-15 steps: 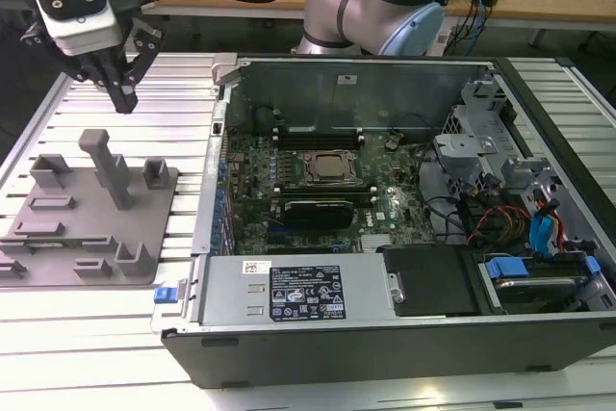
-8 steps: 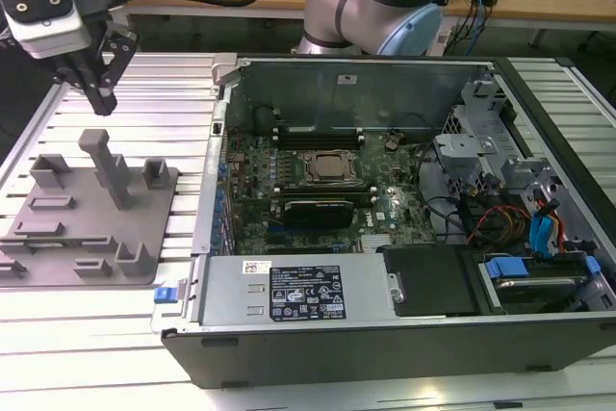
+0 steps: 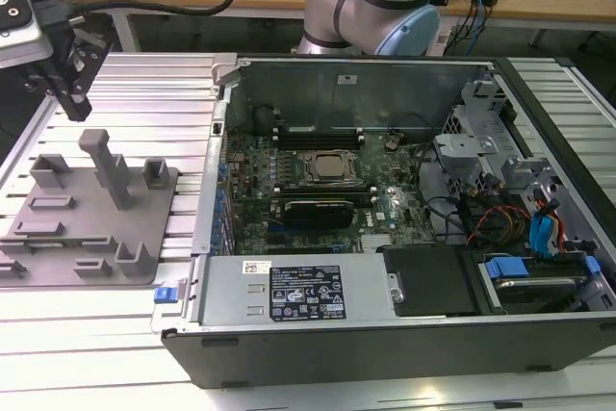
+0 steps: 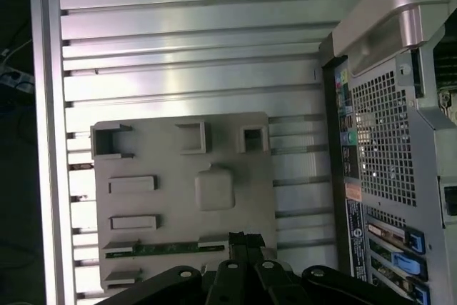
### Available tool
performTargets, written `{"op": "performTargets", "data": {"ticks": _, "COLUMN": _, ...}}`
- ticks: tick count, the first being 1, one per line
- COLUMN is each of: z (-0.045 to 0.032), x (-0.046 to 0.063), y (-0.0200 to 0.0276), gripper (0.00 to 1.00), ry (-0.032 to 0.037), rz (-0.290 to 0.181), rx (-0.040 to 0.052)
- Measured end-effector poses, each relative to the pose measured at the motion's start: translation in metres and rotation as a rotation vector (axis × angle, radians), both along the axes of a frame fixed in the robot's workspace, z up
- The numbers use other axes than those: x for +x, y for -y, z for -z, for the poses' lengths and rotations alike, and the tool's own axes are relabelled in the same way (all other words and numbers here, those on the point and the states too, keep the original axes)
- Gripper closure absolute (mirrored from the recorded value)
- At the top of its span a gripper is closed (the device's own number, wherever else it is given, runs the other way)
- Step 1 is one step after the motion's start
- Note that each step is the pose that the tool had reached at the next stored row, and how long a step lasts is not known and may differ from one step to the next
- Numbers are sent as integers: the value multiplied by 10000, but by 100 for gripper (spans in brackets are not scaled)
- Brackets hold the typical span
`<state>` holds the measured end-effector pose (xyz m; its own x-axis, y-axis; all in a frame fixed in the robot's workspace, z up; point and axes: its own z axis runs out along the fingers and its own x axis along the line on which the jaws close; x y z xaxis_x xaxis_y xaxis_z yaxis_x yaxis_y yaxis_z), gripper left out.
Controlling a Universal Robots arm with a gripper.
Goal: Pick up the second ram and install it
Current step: 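Reach for the second ram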
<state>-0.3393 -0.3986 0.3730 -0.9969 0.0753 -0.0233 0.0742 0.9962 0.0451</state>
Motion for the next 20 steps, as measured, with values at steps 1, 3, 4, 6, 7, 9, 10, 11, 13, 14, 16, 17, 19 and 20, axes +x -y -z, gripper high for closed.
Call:
{"op": "performTargets", "data": {"ticks": 1, "z": 18, "x": -35, "y": 0, "gripper": 92, "ry": 0, "rz": 0, "rx": -1}}
{"op": "performTargets", "data": {"ticks": 3, "z": 50, "x": -95, "y": 0, "gripper": 92, "ry": 0, "rz": 0, "rx": 0}}
{"op": "performTargets", "data": {"ticks": 4, "z": 76, "x": -150, "y": 0, "gripper": 92, "ry": 0, "rz": 1, "rx": 0}}
{"op": "performTargets", "data": {"ticks": 6, "z": 108, "x": -214, "y": 0, "gripper": 92, "ry": 0, "rz": 0, "rx": 0}}
{"op": "performTargets", "data": {"ticks": 7, "z": 118, "x": -234, "y": 0, "gripper": 92, "ry": 0, "rz": 1, "rx": 0}}
{"op": "performTargets", "data": {"ticks": 9, "z": 147, "x": -286, "y": 0, "gripper": 92, "ry": 0, "rz": 0, "rx": 0}}
{"op": "performTargets", "data": {"ticks": 10, "z": 167, "x": -321, "y": 0, "gripper": 92, "ry": 0, "rz": 0, "rx": 0}}
{"op": "performTargets", "data": {"ticks": 11, "z": 185, "x": -348, "y": 0, "gripper": 92, "ry": 0, "rz": 0, "rx": 0}}
{"op": "performTargets", "data": {"ticks": 13, "z": 231, "x": -406, "y": 9, "gripper": 92, "ry": 0, "rz": 0, "rx": 0}}
{"op": "performTargets", "data": {"ticks": 14, "z": 236, "x": -409, "y": 9, "gripper": 92, "ry": 0, "rz": -2, "rx": 0}}
{"op": "performTargets", "data": {"ticks": 16, "z": 240, "x": -416, "y": 9, "gripper": 92, "ry": 0, "rz": 0, "rx": 0}}
{"op": "performTargets", "data": {"ticks": 17, "z": 250, "x": -417, "y": 16, "gripper": 92, "ry": 0, "rz": 1, "rx": 0}}
{"op": "performTargets", "data": {"ticks": 19, "z": 311, "x": -427, "y": 49, "gripper": 92, "ry": -2, "rz": 0, "rx": -1}}
{"op": "performTargets", "data": {"ticks": 20, "z": 346, "x": -439, "y": 81, "gripper": 92, "ry": 1, "rz": 0, "rx": 0}}
